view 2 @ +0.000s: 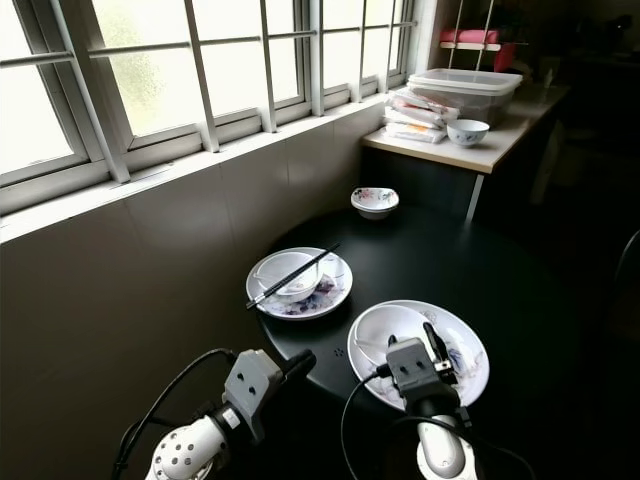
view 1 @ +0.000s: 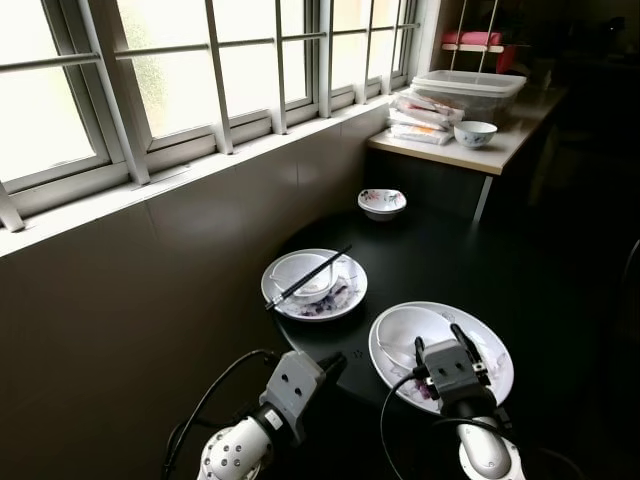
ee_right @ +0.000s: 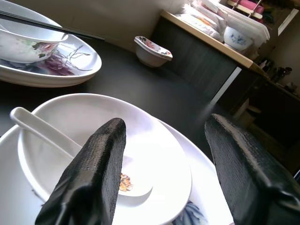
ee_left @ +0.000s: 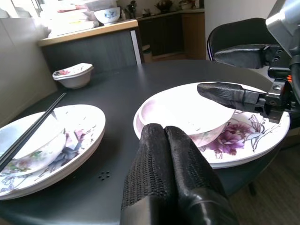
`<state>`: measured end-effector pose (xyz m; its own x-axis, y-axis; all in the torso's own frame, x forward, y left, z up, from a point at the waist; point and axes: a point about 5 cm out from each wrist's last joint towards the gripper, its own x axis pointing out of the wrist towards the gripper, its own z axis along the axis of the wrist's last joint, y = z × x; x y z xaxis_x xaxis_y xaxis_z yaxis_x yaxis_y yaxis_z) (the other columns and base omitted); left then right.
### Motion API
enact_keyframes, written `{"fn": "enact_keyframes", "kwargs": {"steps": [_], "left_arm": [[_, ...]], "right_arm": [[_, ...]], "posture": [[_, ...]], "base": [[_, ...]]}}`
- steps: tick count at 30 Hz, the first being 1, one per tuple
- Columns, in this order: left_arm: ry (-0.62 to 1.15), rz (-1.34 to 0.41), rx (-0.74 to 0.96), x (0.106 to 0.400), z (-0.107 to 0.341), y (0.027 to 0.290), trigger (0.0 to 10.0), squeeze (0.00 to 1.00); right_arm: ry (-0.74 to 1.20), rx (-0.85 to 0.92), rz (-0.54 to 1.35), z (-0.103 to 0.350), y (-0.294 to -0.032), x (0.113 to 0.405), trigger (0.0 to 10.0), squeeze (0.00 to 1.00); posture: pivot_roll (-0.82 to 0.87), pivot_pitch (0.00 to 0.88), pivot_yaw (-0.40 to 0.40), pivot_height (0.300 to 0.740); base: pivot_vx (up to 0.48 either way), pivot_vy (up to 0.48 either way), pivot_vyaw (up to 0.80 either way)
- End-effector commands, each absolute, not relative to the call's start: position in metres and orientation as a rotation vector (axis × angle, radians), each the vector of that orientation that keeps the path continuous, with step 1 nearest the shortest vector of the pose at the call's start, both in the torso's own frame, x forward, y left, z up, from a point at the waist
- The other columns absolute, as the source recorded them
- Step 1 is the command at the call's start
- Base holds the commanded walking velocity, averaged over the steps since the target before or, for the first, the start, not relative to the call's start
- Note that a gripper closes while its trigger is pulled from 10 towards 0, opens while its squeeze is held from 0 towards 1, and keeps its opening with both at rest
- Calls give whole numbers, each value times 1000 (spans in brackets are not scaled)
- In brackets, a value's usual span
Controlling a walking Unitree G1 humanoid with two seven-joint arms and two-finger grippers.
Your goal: Kitchen organization
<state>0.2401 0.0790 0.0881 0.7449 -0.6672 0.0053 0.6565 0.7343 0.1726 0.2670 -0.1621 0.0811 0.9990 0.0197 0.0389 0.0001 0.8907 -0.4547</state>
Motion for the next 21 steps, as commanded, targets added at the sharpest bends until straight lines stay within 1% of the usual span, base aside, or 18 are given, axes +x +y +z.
{"fn": "enact_keyframes", "kwargs": {"steps": [1, 5, 9, 21], "left_arm": [[-54, -705, 180, 242, 86, 86, 10000, 0], [-50, -704, 183, 242, 86, 86, 10000, 0], [-46, -703, 186, 243, 84, 86, 10000, 0], [-54, -697, 187, 245, 84, 84, 10000, 0]], "right_arm": [[-45, -451, 27, 82, -158, 269, 10000, 0], [-50, -439, 60, 82, -154, 270, 10000, 0], [-65, -389, 143, 86, -149, 276, 10000, 0], [-110, -369, 274, 95, -139, 287, 10000, 0]], "posture": [[29, 0, -16, 740], [28, 0, -13, 740], [26, 0, -14, 740], [31, 0, -19, 740]], "base": [[0, 0, 0], [0, 0, 0], [0, 0, 0], [0, 0, 0]]}}
